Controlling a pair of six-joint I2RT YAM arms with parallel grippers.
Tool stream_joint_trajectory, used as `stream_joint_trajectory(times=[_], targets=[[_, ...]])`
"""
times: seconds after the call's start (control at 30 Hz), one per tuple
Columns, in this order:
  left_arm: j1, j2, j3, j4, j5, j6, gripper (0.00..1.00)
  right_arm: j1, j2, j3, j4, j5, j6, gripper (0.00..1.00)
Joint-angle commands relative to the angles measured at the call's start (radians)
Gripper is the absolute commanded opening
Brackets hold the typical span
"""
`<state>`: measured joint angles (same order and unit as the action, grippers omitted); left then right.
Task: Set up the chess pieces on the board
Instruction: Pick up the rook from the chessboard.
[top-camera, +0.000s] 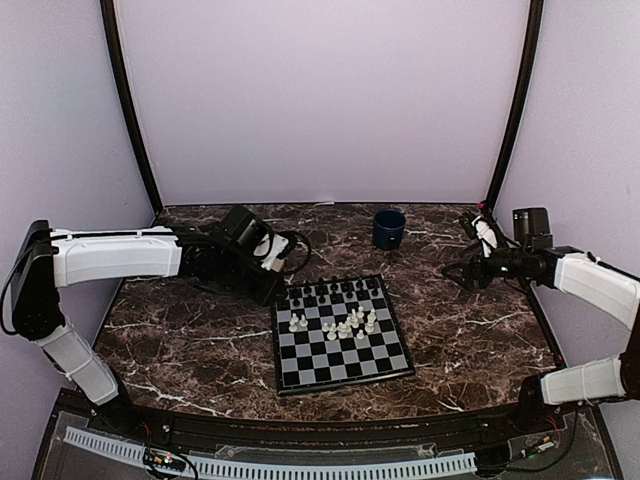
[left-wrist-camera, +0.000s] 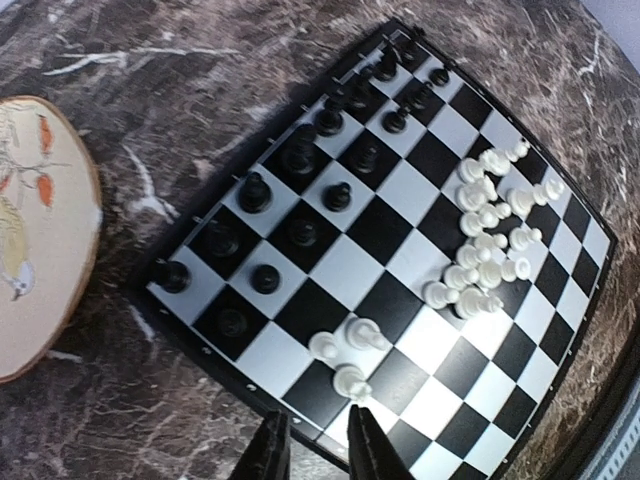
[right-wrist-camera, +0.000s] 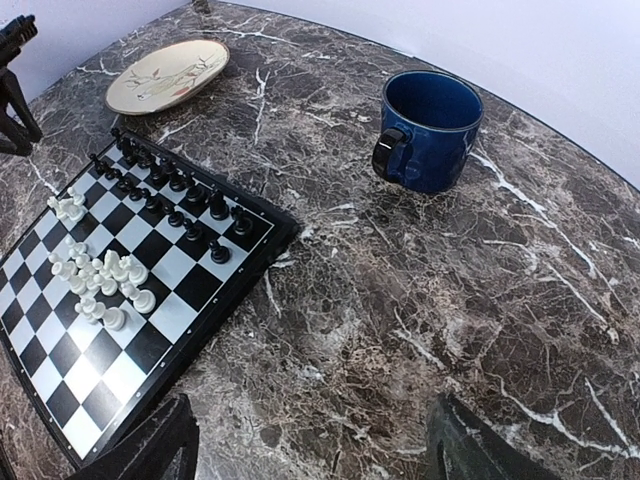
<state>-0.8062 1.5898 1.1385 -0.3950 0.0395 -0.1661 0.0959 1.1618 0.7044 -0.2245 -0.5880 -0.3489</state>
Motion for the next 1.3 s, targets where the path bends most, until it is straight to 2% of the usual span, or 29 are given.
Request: stream_joint_trajectory(times=[0.0, 0.37, 0.93, 0.97, 1.03, 1.27], targets=[[-0.015, 0.071, 0.021, -0.061, 0.186, 0.001, 0.23, -0.004, 0.018, 0.001, 0.015, -0.032, -0.021, 0.78], [-0.028, 0.168, 0.08, -0.106, 0.203, -0.002, 0.26, -0.004, 0.022, 0.0, 0.01, -0.035, -0.034, 0.77], [-0.052, 0.258, 0.136, -0.126, 0.135, -0.003, 0.22, -0.004, 0.032, 0.0, 0.004, -0.036, -0.042, 0.76], [-0.054, 0.259, 0.137, -0.13, 0.131, -0.002, 0.23, -0.004, 0.033, 0.0, 0.004, -0.037, -0.042, 0.76], [-0.059, 0.255, 0.139, -0.138, 0.125, 0.001, 0.32, -0.004, 0.034, 0.001, 0.003, -0.038, -0.042, 0.76], [-0.067, 0.201, 0.127, -0.144, 0.077, -0.001, 0.31, -0.004, 0.042, 0.004, -0.002, -0.041, -0.045, 0.77]])
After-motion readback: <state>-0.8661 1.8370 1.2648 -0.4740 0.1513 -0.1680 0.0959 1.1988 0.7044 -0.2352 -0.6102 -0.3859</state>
